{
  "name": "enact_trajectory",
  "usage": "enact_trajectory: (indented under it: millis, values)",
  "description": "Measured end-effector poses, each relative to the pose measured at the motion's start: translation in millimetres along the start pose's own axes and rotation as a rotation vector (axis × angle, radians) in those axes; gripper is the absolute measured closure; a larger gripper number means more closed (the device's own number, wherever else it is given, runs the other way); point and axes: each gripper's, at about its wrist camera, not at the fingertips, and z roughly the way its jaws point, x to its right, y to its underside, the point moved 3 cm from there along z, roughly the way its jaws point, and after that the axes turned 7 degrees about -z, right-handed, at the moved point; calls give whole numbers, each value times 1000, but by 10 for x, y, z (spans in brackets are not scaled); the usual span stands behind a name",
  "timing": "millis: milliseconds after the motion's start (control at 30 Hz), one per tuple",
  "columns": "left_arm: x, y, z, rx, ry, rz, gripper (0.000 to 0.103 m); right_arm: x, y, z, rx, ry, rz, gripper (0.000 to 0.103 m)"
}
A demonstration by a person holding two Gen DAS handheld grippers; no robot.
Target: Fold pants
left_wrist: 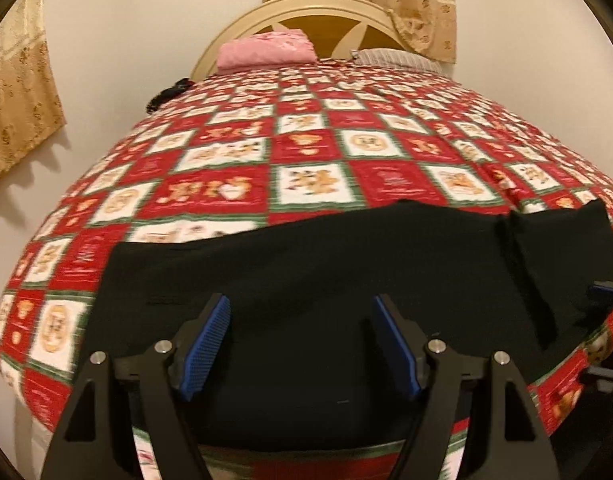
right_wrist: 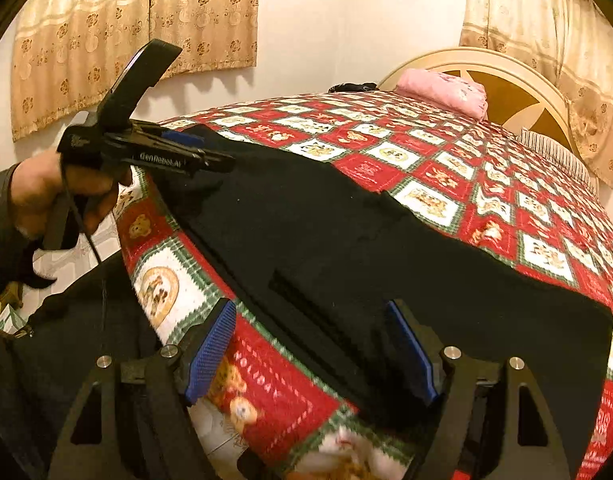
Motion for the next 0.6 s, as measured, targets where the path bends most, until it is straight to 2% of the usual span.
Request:
enact_trajectory:
  millis: [300, 367, 467, 600]
  values:
    - [-575, -57, 29, -14, -163, 13, 27, 57, 84, -129, 38, -2, 45, 25]
    - [-698, -66, 14, -12, -173, -2, 27, 82, 98, -137, 50, -10, 62, 25]
    - [-899, -69, 31, -2, -202, -26, 20, 113, 115, -114, 53, -19, 83, 25]
    - [-1172, -34, 148, -24, -208, -92, 20, 103, 128, -124, 57, -21, 83, 25]
